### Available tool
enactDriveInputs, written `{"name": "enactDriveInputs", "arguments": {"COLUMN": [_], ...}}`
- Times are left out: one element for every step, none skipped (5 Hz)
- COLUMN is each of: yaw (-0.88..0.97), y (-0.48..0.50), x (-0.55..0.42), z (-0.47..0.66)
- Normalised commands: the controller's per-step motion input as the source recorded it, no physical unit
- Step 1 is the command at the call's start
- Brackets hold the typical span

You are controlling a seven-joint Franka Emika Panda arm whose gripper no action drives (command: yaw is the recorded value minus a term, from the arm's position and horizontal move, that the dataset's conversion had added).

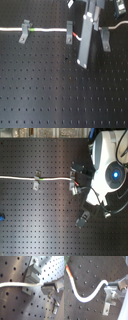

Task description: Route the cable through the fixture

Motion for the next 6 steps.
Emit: {"name": "enactDriveInputs", "arguments": {"yaw": [0.23, 0.23, 0.36, 0.67, 0.67, 0.57], "y": [-0.176, -0.158, -0.062, 0.057, 0.086, 0.132], "x": [-0.082, -0.068, 0.021, 0.184, 0.269, 0.248], "z": [-0.39, -0.44, -0.29, 0.0, 0.03, 0.05]}}
